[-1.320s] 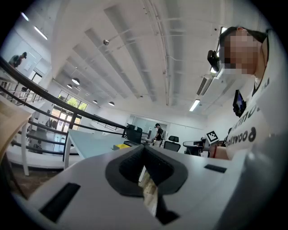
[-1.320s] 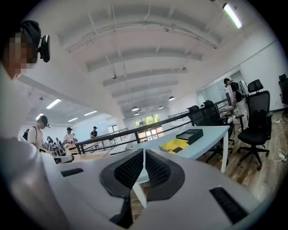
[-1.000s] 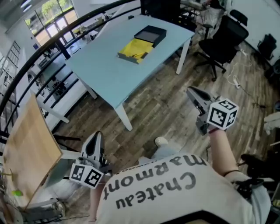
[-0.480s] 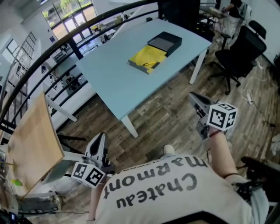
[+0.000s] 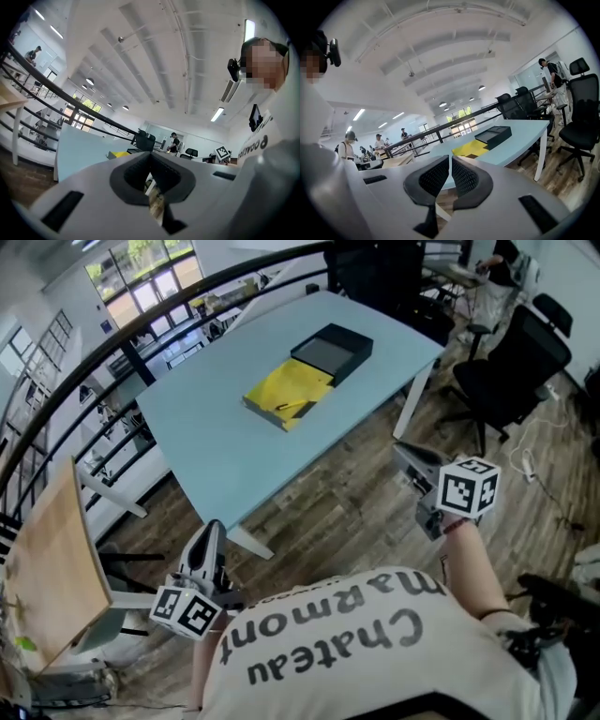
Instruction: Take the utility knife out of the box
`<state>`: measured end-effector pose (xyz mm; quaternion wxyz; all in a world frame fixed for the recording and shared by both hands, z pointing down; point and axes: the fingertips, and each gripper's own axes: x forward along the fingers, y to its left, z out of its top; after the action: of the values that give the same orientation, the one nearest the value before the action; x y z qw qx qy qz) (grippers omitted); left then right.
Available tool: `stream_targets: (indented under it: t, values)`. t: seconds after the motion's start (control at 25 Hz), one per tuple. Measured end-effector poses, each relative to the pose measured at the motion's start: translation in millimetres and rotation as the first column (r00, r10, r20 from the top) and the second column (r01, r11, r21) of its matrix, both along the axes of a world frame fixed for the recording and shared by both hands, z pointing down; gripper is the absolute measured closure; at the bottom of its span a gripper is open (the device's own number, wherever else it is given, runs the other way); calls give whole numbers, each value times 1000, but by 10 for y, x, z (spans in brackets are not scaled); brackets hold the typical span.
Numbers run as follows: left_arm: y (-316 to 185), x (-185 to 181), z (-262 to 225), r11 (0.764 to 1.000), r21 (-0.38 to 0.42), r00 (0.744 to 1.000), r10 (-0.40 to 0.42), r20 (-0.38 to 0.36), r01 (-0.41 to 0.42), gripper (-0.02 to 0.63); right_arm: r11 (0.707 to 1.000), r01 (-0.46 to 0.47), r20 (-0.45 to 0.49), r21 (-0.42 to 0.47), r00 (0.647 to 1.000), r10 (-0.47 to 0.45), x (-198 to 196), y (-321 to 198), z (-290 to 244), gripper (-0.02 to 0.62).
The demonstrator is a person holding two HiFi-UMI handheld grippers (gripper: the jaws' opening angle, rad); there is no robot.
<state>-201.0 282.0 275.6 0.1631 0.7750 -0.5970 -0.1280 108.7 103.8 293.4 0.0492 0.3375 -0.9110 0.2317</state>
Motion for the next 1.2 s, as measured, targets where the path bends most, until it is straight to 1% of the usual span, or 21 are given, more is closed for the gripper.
stream_targets:
  t: [0.08,0.16,0.28,0.52,0.64,0.8,1.0,1.08,1.2]
  values:
    - [-168,113,24,1000,2,1000,1,-13,-1,604,1000,13,-5,8,1000,-13,84,-141,17,551]
    - [-314,248,32,1000,2,1000,12,-11,-12,603,1000,11,13,6,1000,-11,180,-280,24,551]
    - [-470,403,59,1000,-12,1000,25,-1,-25,604,999,7,49,-33,999,-5,259,-412,79,551]
    - [-649,579,159,996,-58,998,63,17,-62,603,996,4,53,-84,999,1,355,-500,325,551]
    - [-739,597,276,993,-94,997,75,4,-75,604,991,-12,63,-134,998,20,376,-517,454,551]
    - [-972,634,414,986,-129,994,102,-31,-106,604,984,-39,33,-174,998,45,473,-592,663,551]
    - [-1420,693,461,980,-126,988,151,-40,-155,604,974,-94,45,-208,993,106,594,-891,696,551]
    - [-1602,656,496,978,-127,986,160,-54,-165,604,970,-105,58,-218,991,121,569,-1049,690,551]
    - [-1903,543,535,977,-125,984,168,-62,-175,604,974,-99,59,-203,992,113,415,-1304,610,551]
